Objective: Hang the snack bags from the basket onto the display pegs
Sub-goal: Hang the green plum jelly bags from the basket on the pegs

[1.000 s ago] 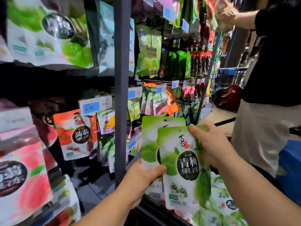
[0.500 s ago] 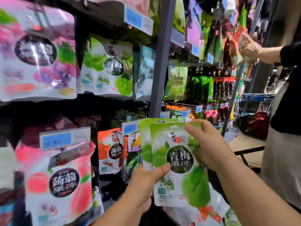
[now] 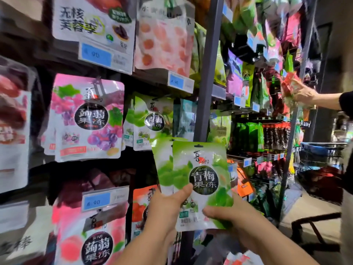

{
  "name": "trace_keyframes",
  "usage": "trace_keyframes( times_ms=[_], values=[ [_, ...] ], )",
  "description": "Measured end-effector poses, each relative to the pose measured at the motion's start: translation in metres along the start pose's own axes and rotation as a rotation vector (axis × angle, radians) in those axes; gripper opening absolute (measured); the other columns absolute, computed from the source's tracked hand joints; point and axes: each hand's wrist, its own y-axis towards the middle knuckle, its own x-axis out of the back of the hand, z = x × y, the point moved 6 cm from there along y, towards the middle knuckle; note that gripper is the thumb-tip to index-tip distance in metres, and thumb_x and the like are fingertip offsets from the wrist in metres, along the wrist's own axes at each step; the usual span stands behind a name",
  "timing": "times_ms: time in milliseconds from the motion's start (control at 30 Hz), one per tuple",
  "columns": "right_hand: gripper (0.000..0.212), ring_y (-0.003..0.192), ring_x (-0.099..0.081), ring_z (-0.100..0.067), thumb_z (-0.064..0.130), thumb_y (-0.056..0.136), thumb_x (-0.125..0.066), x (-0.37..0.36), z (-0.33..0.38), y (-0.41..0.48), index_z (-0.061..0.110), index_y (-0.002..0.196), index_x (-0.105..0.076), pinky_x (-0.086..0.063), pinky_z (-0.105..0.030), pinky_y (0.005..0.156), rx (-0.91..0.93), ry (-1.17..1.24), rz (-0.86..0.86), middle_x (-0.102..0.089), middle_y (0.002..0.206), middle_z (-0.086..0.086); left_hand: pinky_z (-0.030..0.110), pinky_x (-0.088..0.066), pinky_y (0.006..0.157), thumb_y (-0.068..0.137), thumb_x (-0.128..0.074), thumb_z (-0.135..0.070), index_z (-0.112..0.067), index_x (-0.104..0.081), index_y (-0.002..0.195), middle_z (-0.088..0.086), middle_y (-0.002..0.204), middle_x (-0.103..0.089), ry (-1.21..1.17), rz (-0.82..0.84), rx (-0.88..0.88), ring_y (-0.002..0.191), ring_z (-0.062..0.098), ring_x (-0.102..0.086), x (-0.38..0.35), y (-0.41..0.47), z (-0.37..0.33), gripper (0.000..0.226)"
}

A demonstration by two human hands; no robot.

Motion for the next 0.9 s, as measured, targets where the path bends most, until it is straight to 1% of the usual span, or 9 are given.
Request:
trace_keyframes(
  times_ms=[100, 167, 233, 300, 400, 667, 733, 800, 900],
  values=[
    [0.053, 0.088, -0.074, -0.027, 0.002, 0.071, -0.081, 0.006, 0.012, 0.011, 0.012, 0.118, -0.061, -0.059, -0.037, 0.065, 0.038, 0.019, -0.113, -0.076, 0.101, -0.01, 0.046, -0.058, 0.081, 0.066, -0.088, -0.019, -0.012, -0.072, 0.102, 0.005, 0.091, -0.077, 0.005, 0.023, -0.054, 0.086, 0.026, -0.074, 0.0, 0.005, -0.022, 0.04],
    [0.048, 0.084, -0.073, -0.025, 0.001, 0.073, -0.079, 0.008, 0.024, 0.017, 0.008, 0.117, -0.061, -0.058, -0.037, 0.065, 0.083, 0.053, -0.161, -0.076, 0.096, -0.009, 0.024, -0.056, 0.059, 0.078, -0.079, -0.007, -0.004, -0.067, 0.101, -0.001, 0.073, -0.075, 0.002, 0.022, -0.087, 0.062, 0.012, -0.071, 0.002, 0.006, -0.037, 0.026],
    [0.042, 0.076, -0.073, -0.021, 0.001, 0.077, -0.077, 0.007, 0.037, 0.024, 0.011, 0.115, -0.062, -0.057, -0.035, 0.065, 0.128, 0.09, -0.165, -0.077, 0.092, -0.006, 0.014, -0.046, 0.044, 0.081, -0.073, 0.001, -0.004, -0.063, 0.095, -0.003, 0.061, -0.07, 0.02, 0.017, -0.105, 0.045, 0.005, -0.063, 0.005, 0.006, -0.05, 0.018],
    [0.039, 0.074, -0.072, -0.021, 0.003, 0.08, -0.075, 0.004, 0.048, 0.031, 0.016, 0.114, -0.061, -0.056, -0.033, 0.063, 0.156, 0.133, -0.148, -0.077, 0.095, -0.007, 0.015, -0.048, 0.044, 0.08, -0.071, 0.008, -0.003, -0.063, 0.099, 0.006, 0.073, -0.074, 0.029, 0.016, -0.121, 0.052, 0.009, -0.067, 0.01, 0.005, -0.062, 0.023],
    [0.034, 0.079, -0.07, -0.022, 0.005, 0.083, -0.073, -0.001, 0.065, 0.047, 0.015, 0.114, -0.061, -0.055, -0.029, 0.057, 0.206, 0.191, -0.132, -0.075, 0.101, -0.009, 0.019, -0.057, 0.058, 0.081, -0.072, 0.006, -0.007, -0.064, 0.113, 0.012, 0.095, -0.075, 0.043, -0.015, -0.194, 0.066, 0.011, -0.071, 0.022, 0.007, -0.081, 0.036],
    [0.021, 0.091, -0.065, -0.02, 0.012, 0.089, -0.071, -0.02, 0.1, 0.095, 0.015, 0.108, -0.062, -0.054, -0.026, 0.06, 0.271, 0.241, -0.12, -0.07, 0.104, -0.007, 0.042, -0.055, 0.087, 0.067, -0.085, -0.023, -0.031, -0.07, 0.1, 0.0, 0.095, -0.076, 0.206, -0.076, -0.363, 0.091, 0.023, -0.071, 0.042, 0.005, -0.121, 0.037],
    [0.024, 0.093, -0.066, -0.02, 0.013, 0.089, -0.071, -0.025, 0.105, 0.105, 0.016, 0.111, -0.06, -0.055, -0.028, 0.063, 0.286, 0.249, -0.117, -0.07, 0.107, -0.007, 0.032, -0.054, 0.073, 0.063, -0.083, -0.028, -0.021, -0.068, 0.092, 0.007, 0.087, -0.075, 0.235, -0.098, -0.384, 0.075, 0.017, -0.069, 0.049, 0.007, -0.124, 0.033],
    [0.027, 0.09, -0.067, -0.02, 0.014, 0.09, -0.071, -0.031, 0.109, 0.112, 0.015, 0.114, -0.059, -0.056, -0.028, 0.065, 0.297, 0.255, -0.105, -0.07, 0.105, -0.006, 0.022, -0.041, 0.054, 0.073, -0.082, -0.025, -0.016, -0.062, 0.08, 0.007, 0.069, -0.067, 0.308, -0.137, -0.406, 0.058, 0.011, -0.055, 0.056, 0.007, -0.128, 0.022],
    [0.026, 0.082, -0.066, -0.018, 0.014, 0.09, -0.071, -0.038, 0.113, 0.121, 0.015, 0.113, -0.06, -0.055, -0.027, 0.062, 0.296, 0.246, -0.09, -0.069, 0.096, -0.003, 0.023, -0.039, 0.055, 0.079, -0.078, -0.018, -0.019, -0.065, 0.085, -0.007, 0.071, -0.068, 0.346, -0.203, -0.422, 0.067, 0.011, -0.06, 0.064, 0.006, -0.133, 0.015]
  ],
)
